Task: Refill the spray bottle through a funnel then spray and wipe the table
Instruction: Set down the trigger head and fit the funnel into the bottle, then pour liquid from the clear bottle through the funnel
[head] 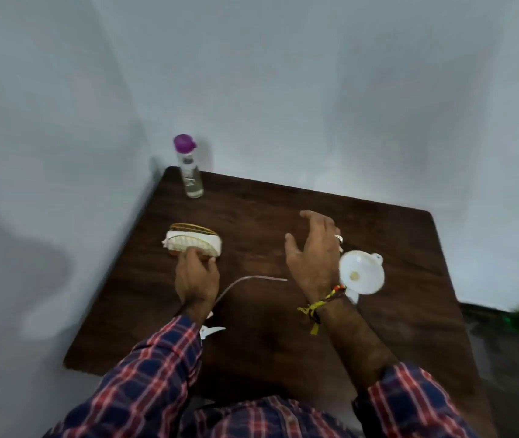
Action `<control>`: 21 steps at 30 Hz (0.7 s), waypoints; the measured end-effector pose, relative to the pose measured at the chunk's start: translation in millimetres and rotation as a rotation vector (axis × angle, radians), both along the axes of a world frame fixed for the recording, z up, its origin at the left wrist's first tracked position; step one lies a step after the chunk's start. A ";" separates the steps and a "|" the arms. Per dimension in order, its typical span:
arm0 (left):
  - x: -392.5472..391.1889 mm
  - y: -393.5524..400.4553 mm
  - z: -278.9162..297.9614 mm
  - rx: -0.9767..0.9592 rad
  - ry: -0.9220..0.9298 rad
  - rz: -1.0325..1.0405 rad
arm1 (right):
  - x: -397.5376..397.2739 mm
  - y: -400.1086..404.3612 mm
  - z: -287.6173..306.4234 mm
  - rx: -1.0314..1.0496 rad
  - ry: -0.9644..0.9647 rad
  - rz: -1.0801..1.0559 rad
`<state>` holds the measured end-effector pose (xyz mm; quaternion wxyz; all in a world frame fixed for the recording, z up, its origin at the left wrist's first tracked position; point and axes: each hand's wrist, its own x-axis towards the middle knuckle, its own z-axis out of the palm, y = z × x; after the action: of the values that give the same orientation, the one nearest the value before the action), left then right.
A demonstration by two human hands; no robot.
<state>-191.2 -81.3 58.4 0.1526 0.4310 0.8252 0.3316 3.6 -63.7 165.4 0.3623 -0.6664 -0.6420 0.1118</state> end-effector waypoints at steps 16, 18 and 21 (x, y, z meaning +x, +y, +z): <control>-113.6 23.2 -50.0 -0.888 -0.074 -0.246 | -162.6 122.4 -54.0 -0.369 0.146 0.142; -117.9 26.9 -53.7 -0.896 -0.100 -0.254 | -188.4 149.5 -65.4 -0.401 0.159 0.159; -118.4 28.5 -60.4 -0.910 -0.097 -0.249 | -223.1 190.2 -78.4 -0.476 0.255 0.166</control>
<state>-309.6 -52.8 -2.1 0.4030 0.4002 0.8205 -0.0645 -219.5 126.5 87.0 0.2630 -0.6586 -0.5992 0.3715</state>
